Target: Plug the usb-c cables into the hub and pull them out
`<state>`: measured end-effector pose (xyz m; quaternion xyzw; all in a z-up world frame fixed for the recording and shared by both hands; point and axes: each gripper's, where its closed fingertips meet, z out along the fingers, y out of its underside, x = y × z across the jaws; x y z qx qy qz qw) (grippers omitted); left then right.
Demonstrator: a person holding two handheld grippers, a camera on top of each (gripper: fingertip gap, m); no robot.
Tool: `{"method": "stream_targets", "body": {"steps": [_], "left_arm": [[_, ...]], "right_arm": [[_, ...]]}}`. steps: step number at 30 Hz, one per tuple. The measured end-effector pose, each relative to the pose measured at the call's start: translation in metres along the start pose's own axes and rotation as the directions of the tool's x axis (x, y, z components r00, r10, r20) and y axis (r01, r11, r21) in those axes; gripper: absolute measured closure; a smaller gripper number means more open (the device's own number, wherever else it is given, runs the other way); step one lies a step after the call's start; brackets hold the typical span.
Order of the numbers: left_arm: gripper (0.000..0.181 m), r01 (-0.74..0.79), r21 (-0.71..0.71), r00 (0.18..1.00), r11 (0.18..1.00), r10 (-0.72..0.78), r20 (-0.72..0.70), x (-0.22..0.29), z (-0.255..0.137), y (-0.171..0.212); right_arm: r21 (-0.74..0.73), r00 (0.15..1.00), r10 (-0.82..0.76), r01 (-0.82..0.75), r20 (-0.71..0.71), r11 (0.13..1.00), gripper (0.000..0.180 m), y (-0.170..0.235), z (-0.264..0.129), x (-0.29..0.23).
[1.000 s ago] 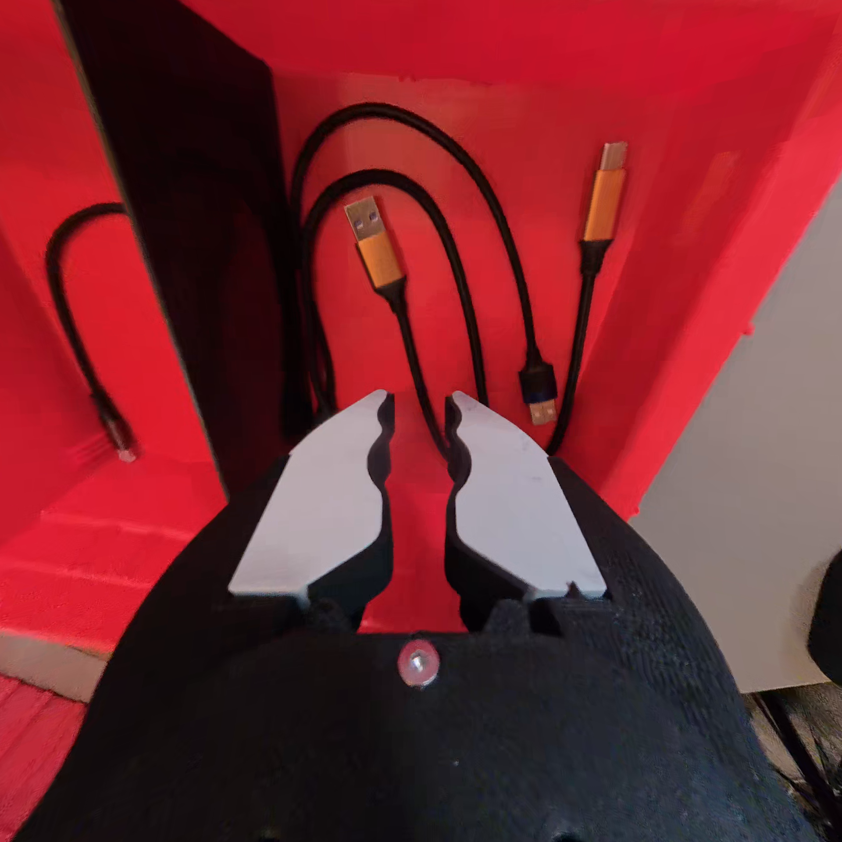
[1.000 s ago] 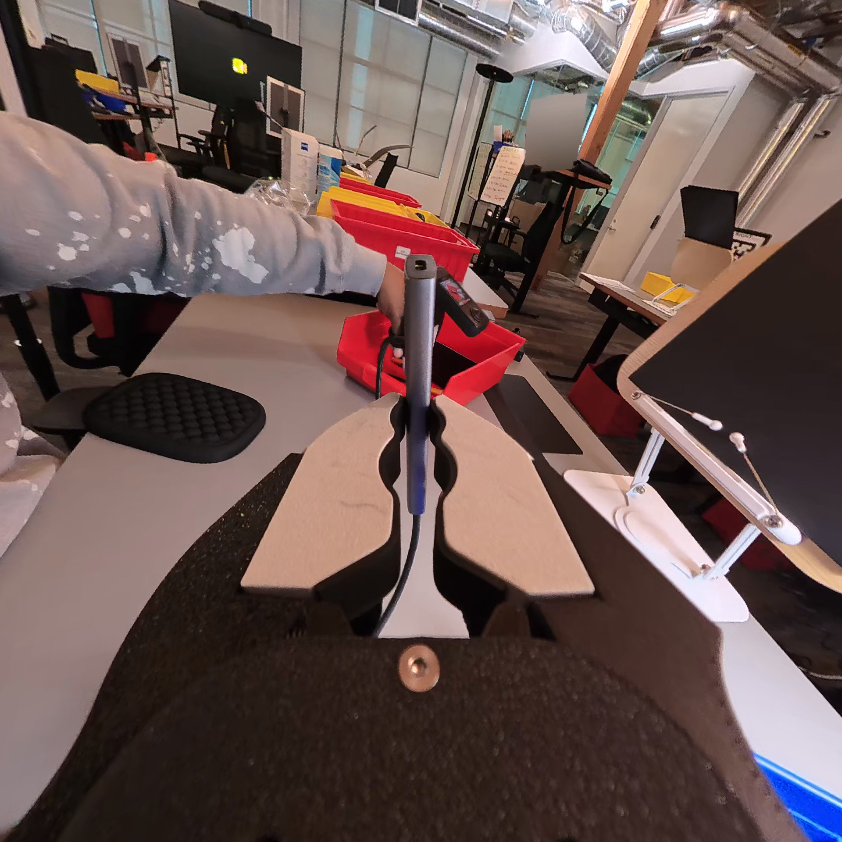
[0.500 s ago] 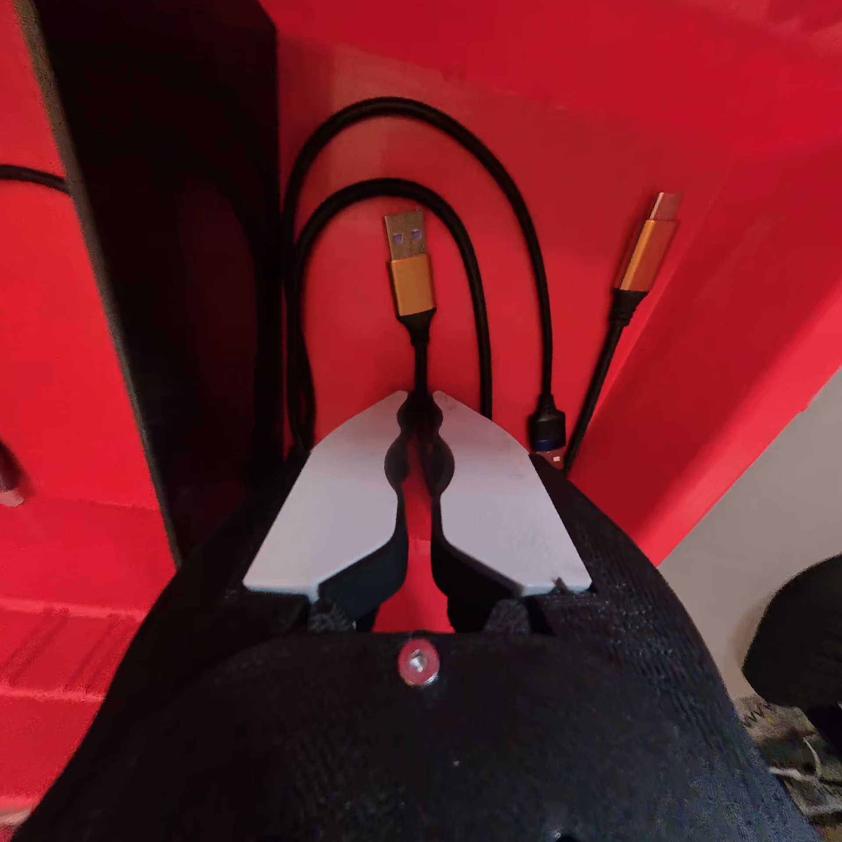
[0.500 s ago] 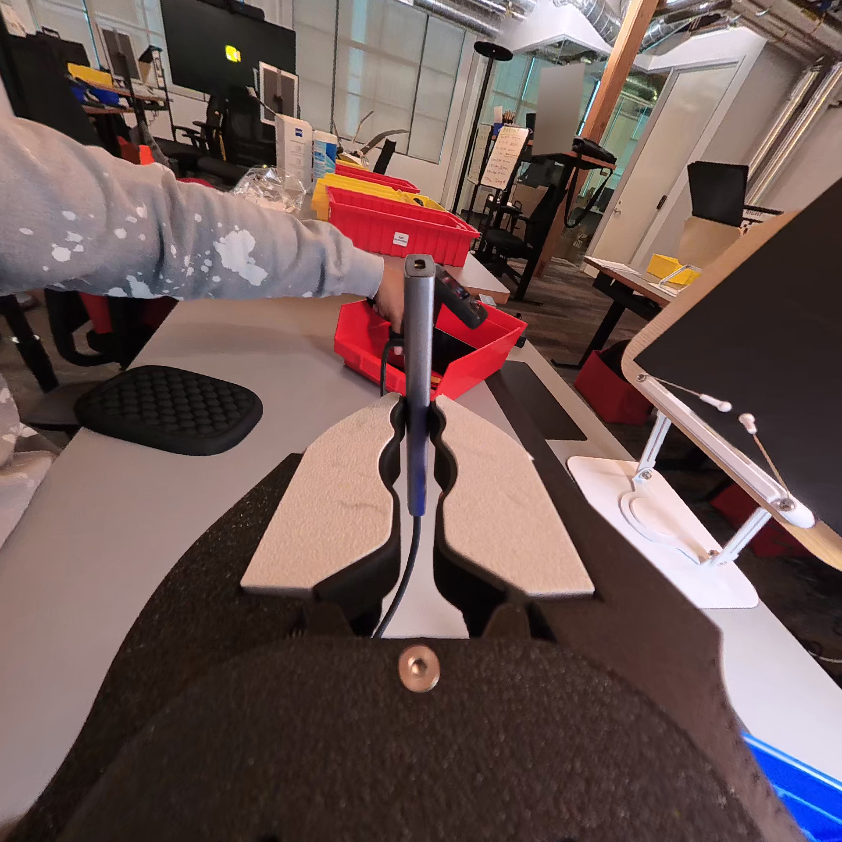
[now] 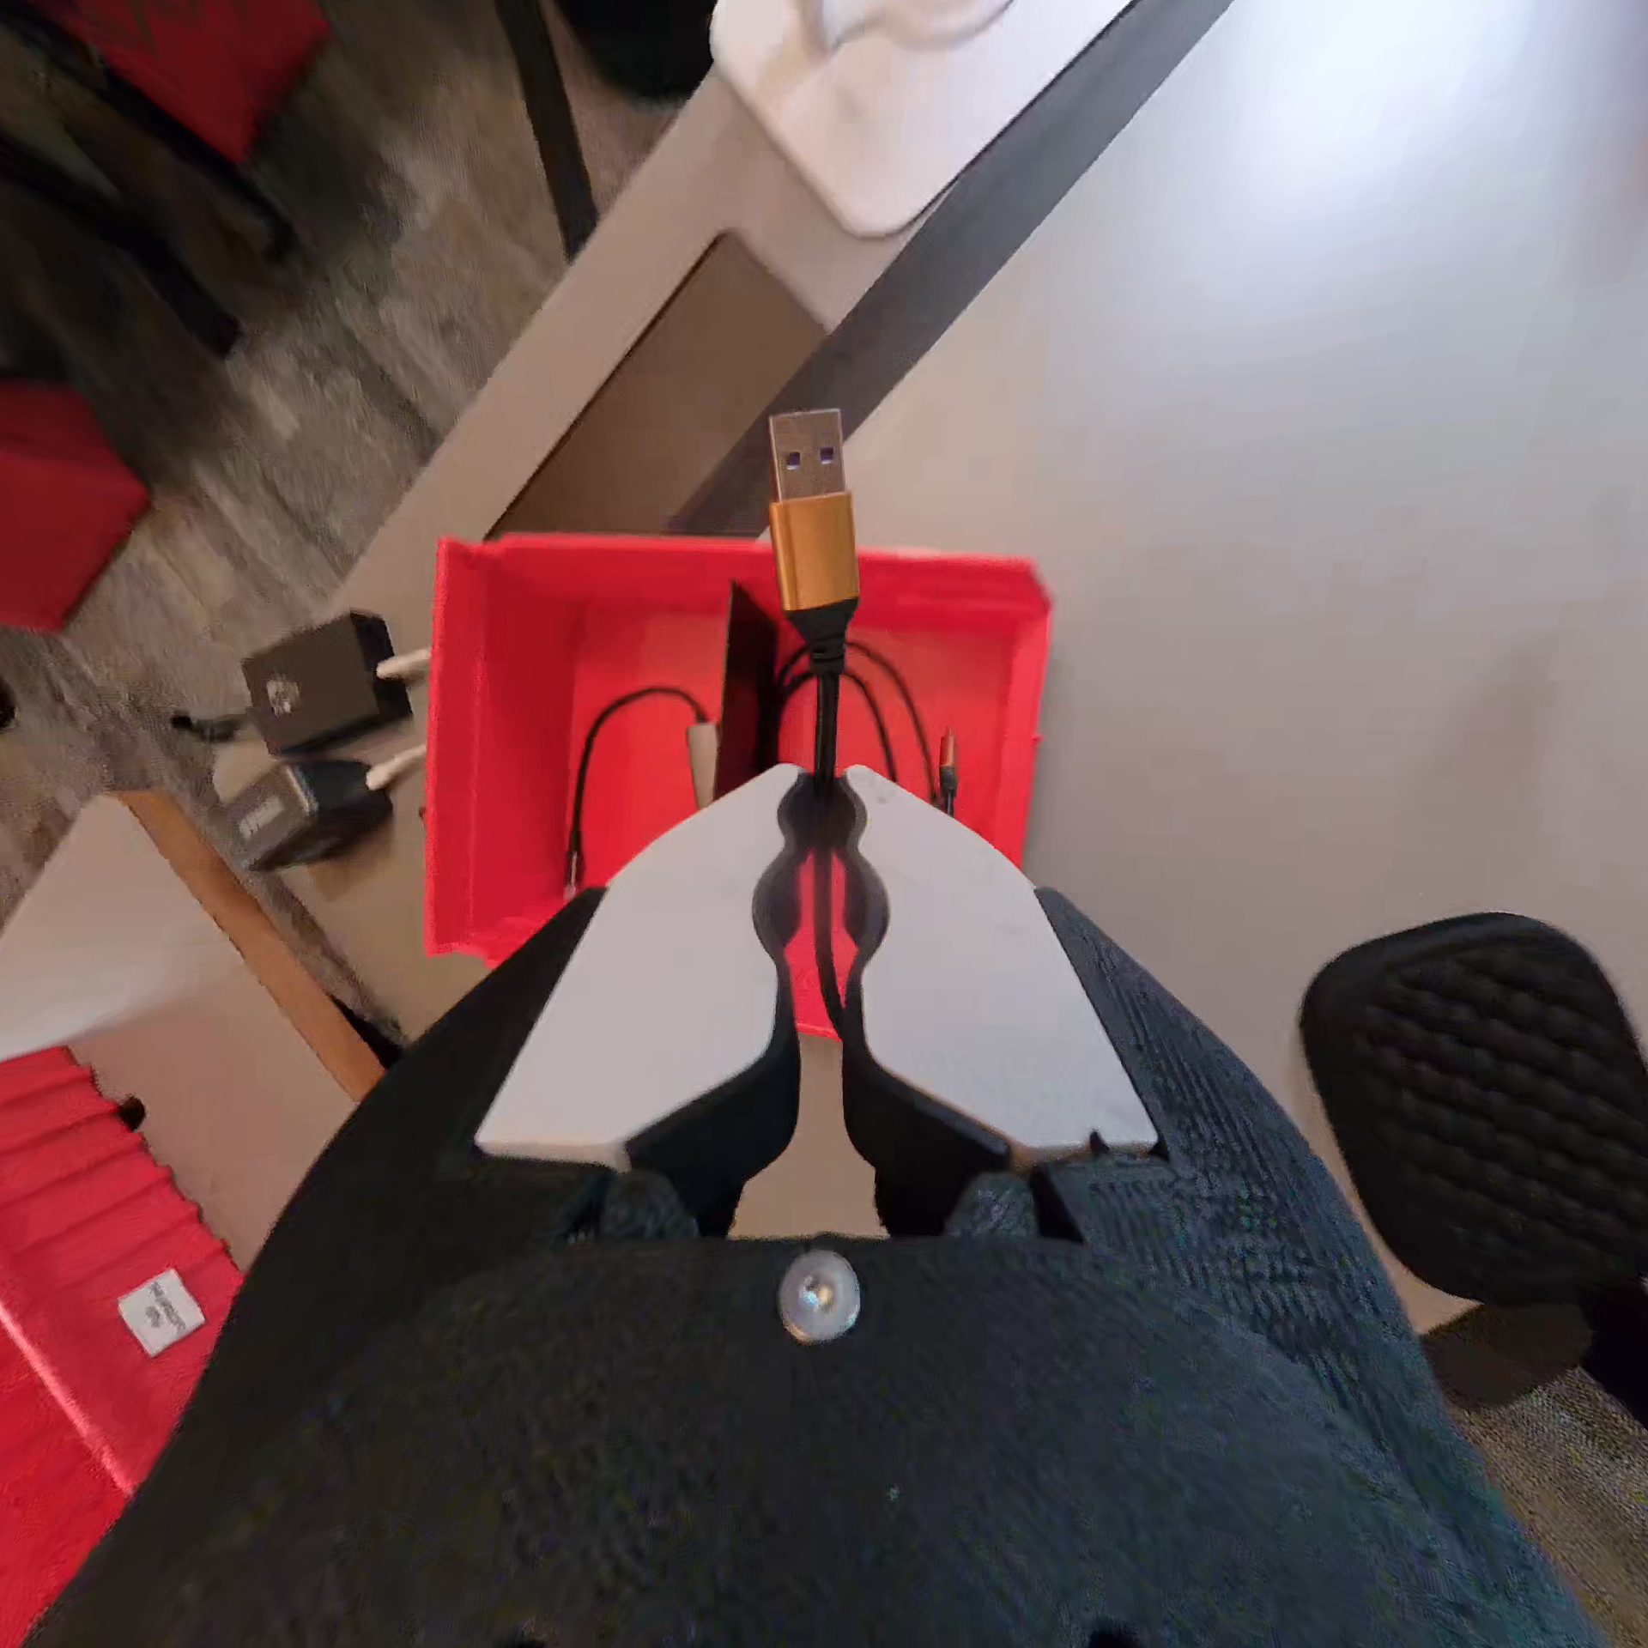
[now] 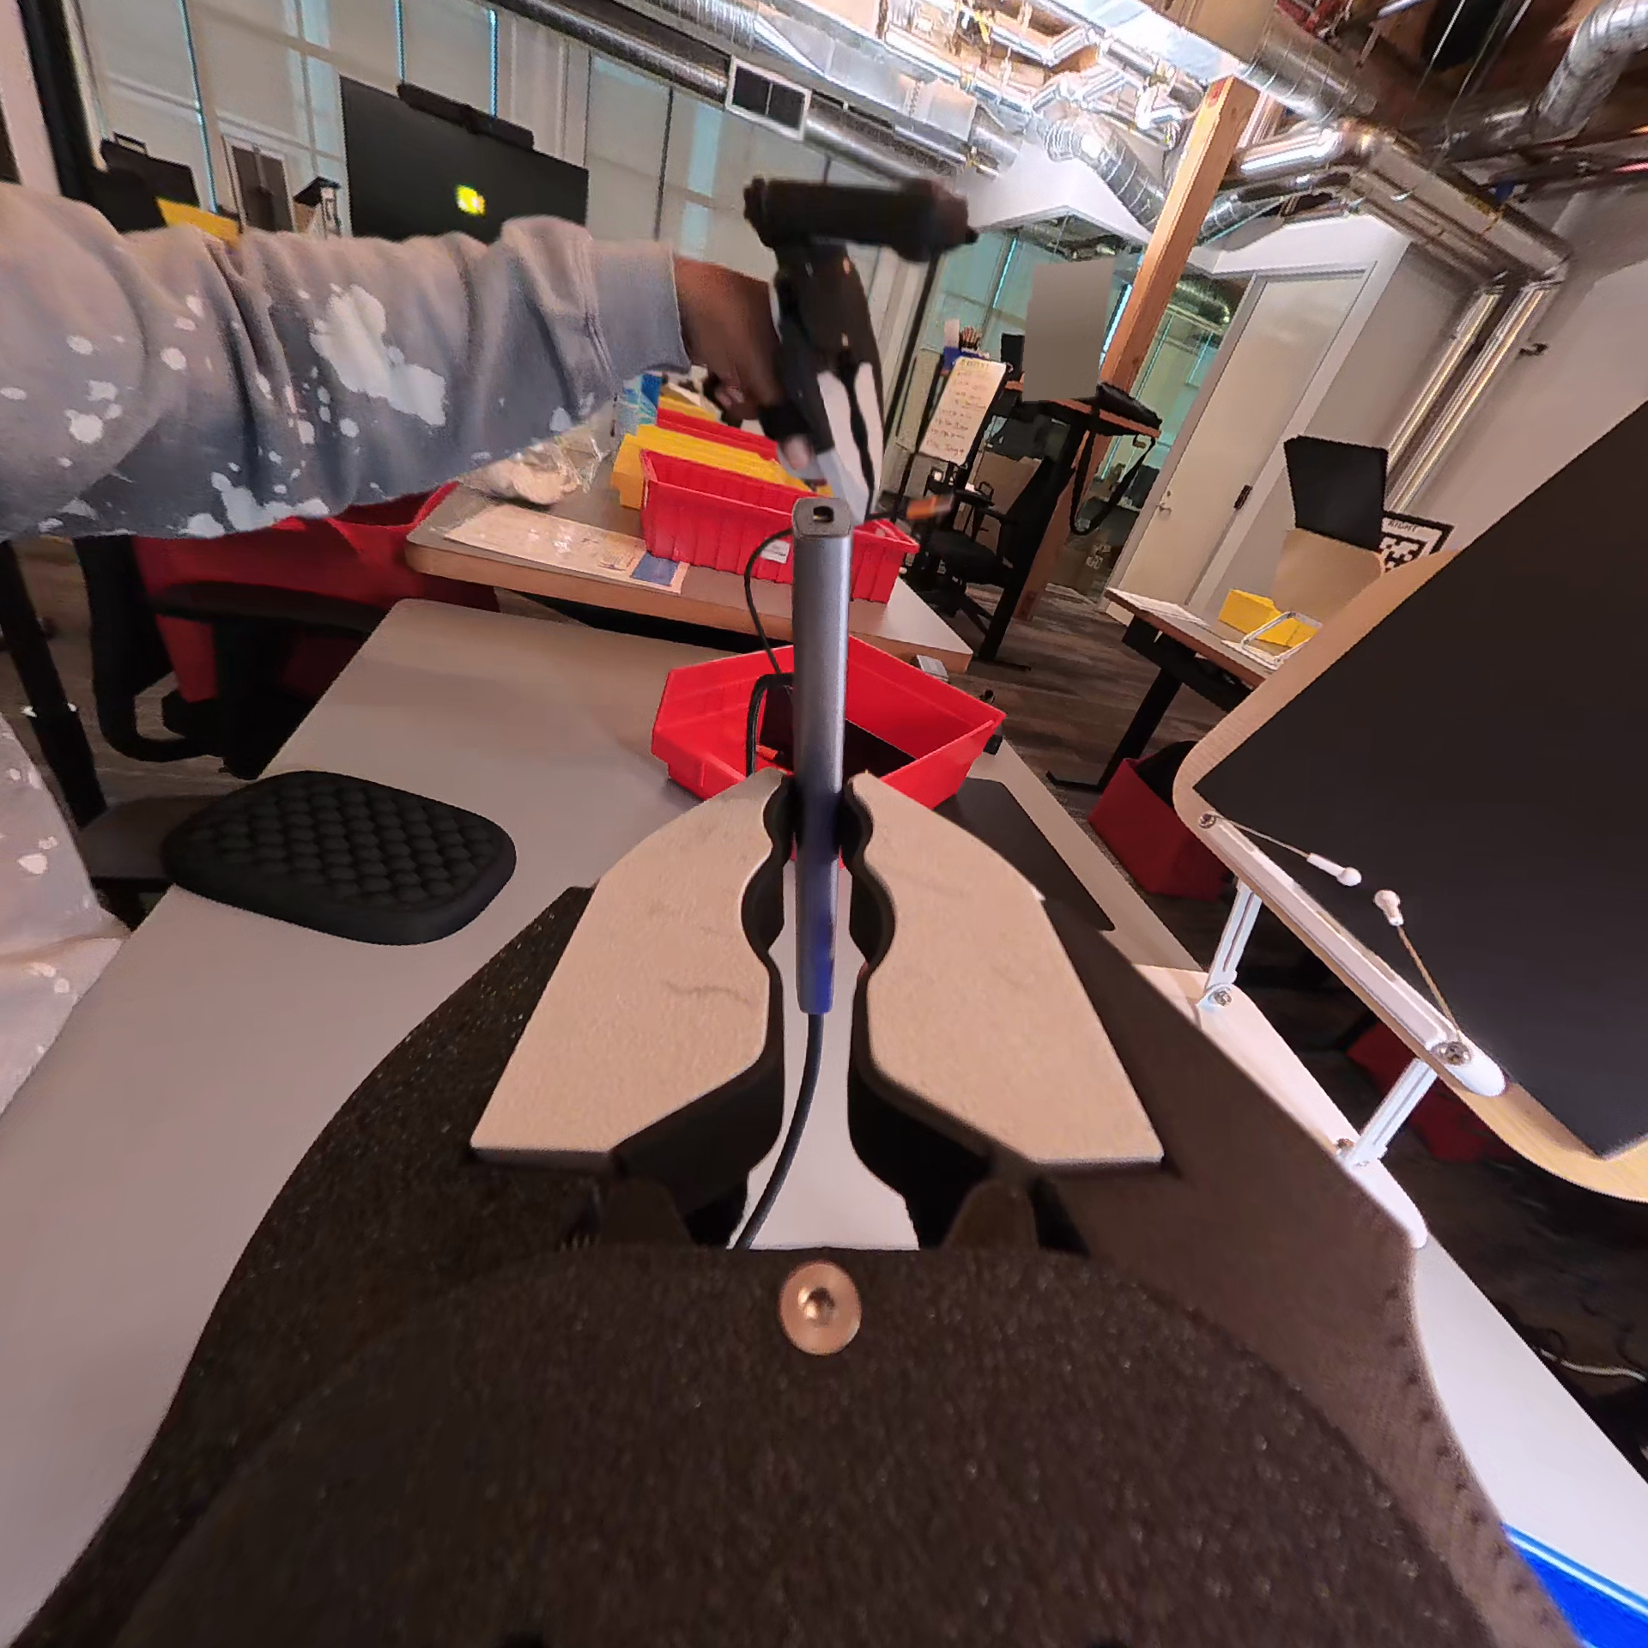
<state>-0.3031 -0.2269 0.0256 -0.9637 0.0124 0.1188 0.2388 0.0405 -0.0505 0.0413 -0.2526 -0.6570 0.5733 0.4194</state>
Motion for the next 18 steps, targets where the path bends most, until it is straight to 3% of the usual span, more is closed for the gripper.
{"method": "stream_targets", "body": {"steps": [1, 4, 7, 14, 18], "left_arm": [[0.176, -0.012, 0.036, 1.000, 0.999, 0.013, -0.026, 0.011, -0.012, -0.010], [0.176, -0.026, 0.134, 0.988, 0.991, 0.046, -0.148, 0.053, -0.034, -0.035], [0.176, -0.044, 0.163, 0.960, 0.986, 0.087, -0.267, 0.099, -0.017, -0.040], [0.176, 0.031, 0.190, 0.859, 0.981, 0.071, -0.507, 0.198, 0.104, -0.020], [0.176, 0.057, 0.207, 0.894, 0.977, 0.043, -0.447, 0.205, 0.164, -0.015]], "right_arm": [[0.003, 1.000, -0.003, 0.003, -0.001, 1.000, 0.171, -0.002, -0.001, 0.000], [0.012, 1.000, -0.011, 0.011, -0.004, 1.000, 0.171, -0.007, -0.007, -0.001], [0.011, 1.000, -0.017, 0.017, 0.003, 1.000, 0.171, -0.011, -0.013, -0.003], [-0.008, 0.998, -0.026, 0.027, 0.053, 1.000, 0.171, -0.014, -0.031, -0.011], [-0.013, 0.999, -0.015, 0.016, 0.040, 1.000, 0.171, -0.011, -0.034, -0.006]]}}
